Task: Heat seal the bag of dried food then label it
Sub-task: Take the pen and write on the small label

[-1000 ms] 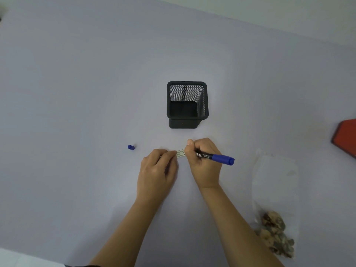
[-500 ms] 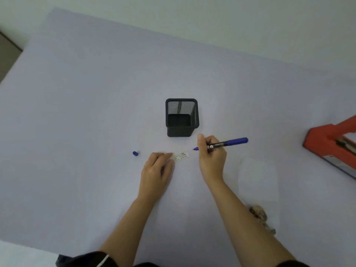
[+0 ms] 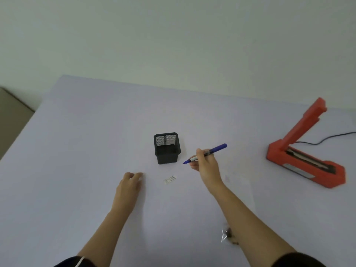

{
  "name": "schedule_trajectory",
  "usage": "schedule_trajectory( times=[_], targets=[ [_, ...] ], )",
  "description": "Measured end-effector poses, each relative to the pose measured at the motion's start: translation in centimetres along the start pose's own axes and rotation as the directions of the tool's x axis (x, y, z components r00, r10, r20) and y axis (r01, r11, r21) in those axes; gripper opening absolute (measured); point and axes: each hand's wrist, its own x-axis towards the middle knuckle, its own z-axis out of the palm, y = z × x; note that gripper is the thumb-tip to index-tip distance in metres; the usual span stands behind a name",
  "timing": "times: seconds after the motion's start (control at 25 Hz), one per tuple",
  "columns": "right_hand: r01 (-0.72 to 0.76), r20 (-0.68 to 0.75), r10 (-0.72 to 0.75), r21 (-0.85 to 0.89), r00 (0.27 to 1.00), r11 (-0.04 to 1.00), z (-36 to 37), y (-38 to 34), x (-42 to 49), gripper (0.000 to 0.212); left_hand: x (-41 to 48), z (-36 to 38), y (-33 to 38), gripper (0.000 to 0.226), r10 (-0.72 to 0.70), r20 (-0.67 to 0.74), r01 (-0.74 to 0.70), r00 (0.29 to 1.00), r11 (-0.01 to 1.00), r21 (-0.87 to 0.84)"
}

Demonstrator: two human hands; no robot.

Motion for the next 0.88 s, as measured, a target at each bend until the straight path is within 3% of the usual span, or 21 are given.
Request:
schedule_trajectory(
  times=[0.12, 0.2, 0.28, 0.36, 0.4, 0.44, 0.52, 0.68, 0.88],
  targets=[
    [0.013, 0.016, -0.012, -0.029, 1.0, 1.0, 0.1, -0.6, -0.1, 0.023, 0.1, -0.1, 0.5, 0.022, -0.029, -0.032, 0.028, 0.999, 0.999, -0.029],
    [0.012, 0.02, -0.011, -0.05, 1.0, 0.999, 0.2, -0.8, -0.2, 0.023, 0.2, -0.3, 1.1, 0.018, 0.003, -0.139, -0.01, 0.99, 0.999, -0.052],
    [0.017, 0.018, -0.016, -0.072, 1.0, 0.997, 0.2, -0.9, -0.2, 0.022, -0.2, -1.3, 2.9, 0.018, -0.025, -0.249, -0.029, 0.968, 0.976, -0.214],
    [0.025, 0.022, -0.024, -0.047, 0.999, 0.999, 0.3, -1.1, -0.2, 0.018, -0.8, -2.7, 5.8, 0.018, -0.17, -0.174, 0.042, 0.97, 0.822, -0.569],
    [0.023, 0.025, -0.023, -0.011, 0.999, 1.0, 0.4, -1.4, -0.2, 0.015, -1.0, -3.2, 7.3, 0.016, -0.215, -0.059, 0.098, 0.975, 0.651, -0.753],
    [0.017, 0.027, -0.018, 0.038, 0.999, 0.999, 0.5, -1.6, -0.3, 0.013, -1.1, -3.5, 8.6, 0.012, -0.222, 0.044, 0.147, 0.974, 0.472, -0.869],
    [0.014, 0.027, -0.018, 0.126, 0.999, 0.992, 0.6, -2.1, -0.4, 0.013, -1.1, -3.7, 10.3, 0.008, -0.201, 0.157, 0.207, 0.967, 0.262, -0.942],
    [0.029, 0.035, -0.035, 0.175, 0.999, 0.984, 0.5, -2.9, -0.7, 0.015, -1.1, -3.5, 11.6, 0.01, -0.189, 0.224, 0.251, 0.956, 0.136, -0.958],
    [0.026, 0.06, -0.04, 0.219, 0.997, 0.975, 0.5, -3.0, -1.0, 0.015, -1.3, -3.6, 12.2, 0.01, -0.171, 0.226, 0.247, 0.959, 0.114, -0.962]
  ],
)
